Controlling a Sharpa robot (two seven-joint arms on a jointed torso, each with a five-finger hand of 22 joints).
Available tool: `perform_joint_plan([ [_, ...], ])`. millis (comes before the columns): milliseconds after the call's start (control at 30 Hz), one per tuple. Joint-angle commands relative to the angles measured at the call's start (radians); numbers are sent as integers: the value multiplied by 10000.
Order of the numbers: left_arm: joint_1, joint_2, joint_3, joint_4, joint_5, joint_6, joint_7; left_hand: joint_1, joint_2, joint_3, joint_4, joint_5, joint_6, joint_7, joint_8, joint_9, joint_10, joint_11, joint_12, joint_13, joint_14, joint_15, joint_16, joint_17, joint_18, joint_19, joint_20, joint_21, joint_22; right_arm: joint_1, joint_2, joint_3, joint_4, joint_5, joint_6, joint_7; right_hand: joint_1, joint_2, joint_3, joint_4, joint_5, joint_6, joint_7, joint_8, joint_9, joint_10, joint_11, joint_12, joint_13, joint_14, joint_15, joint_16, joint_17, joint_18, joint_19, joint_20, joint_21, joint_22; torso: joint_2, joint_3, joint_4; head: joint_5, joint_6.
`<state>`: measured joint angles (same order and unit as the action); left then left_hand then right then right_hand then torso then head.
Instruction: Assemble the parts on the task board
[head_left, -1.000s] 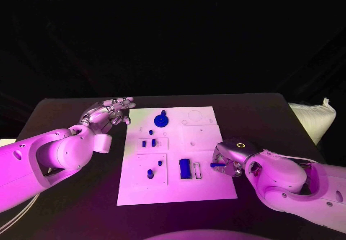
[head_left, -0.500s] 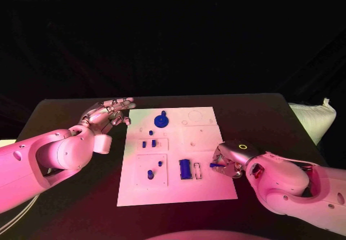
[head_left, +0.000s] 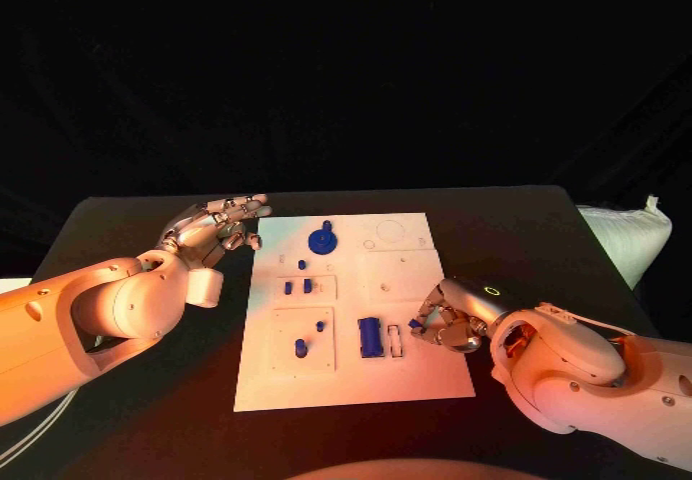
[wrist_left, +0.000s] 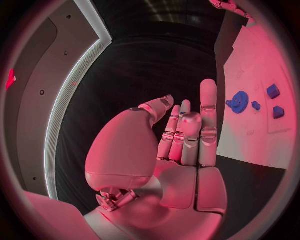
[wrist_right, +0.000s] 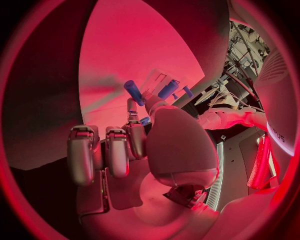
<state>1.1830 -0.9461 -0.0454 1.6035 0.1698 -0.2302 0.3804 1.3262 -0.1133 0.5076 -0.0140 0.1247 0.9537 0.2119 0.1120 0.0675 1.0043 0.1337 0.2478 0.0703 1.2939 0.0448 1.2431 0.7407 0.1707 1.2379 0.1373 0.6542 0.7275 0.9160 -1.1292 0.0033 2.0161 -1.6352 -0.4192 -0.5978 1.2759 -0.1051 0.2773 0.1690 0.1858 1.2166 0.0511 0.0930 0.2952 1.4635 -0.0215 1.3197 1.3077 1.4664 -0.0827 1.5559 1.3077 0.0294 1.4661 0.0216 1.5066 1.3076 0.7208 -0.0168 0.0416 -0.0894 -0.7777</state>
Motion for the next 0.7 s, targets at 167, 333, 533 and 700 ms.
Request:
perform_joint_plan([
  [167,4,8,4,53,-55,201,48,-51,34,-12,-27,8,-82,-6,37,11,-69,18,41,-5,-67,-29,32,-8,117,-90,-6,-52,-15,2,209,2,-9,1362,-274,-91,-171,-38,-101,72,115,119,-36,49,29,513,-71,192,1503,1024,-89,86,2539,-117,765,-61,78,2027,-7,0,8,0,-22],
  [333,4,3,4,74,-55,200,48,-43,43,-3,-38,9,-73,-6,53,13,-87,19,59,-6,-71,-30,35,-15,118,-92,-7,-51,-15,0,398,0,-122,1611,-55,-118,-472,-25,-318,208,659,248,-94,133,97,512,-117,95,1468,1024,-121,87,2541,-124,776,-84,101,2052,3,4,3,33,-34],
  [533,4,3,4,81,-55,201,48,-43,43,-3,-38,9,-73,-6,53,13,-87,19,59,-6,-71,-30,35,-15,118,-92,-7,-51,-15,-10,614,-2,-243,1734,-13,-137,-538,2,-424,224,804,353,-146,213,161,533,-155,139,1494,1022,-151,78,2528,-124,777,-106,104,2058,7,9,0,36,-49],
  [700,4,10,4,89,-59,212,39,-43,43,-3,-38,9,-73,-6,53,13,-87,19,59,-6,-71,-30,35,-15,118,-92,-7,-51,-15,-14,756,-3,-337,1770,-22,-150,-550,35,-453,226,841,387,-168,244,189,538,-174,140,1496,1022,-166,80,2530,-125,778,-118,106,2060,0,5,0,44,-44],
])
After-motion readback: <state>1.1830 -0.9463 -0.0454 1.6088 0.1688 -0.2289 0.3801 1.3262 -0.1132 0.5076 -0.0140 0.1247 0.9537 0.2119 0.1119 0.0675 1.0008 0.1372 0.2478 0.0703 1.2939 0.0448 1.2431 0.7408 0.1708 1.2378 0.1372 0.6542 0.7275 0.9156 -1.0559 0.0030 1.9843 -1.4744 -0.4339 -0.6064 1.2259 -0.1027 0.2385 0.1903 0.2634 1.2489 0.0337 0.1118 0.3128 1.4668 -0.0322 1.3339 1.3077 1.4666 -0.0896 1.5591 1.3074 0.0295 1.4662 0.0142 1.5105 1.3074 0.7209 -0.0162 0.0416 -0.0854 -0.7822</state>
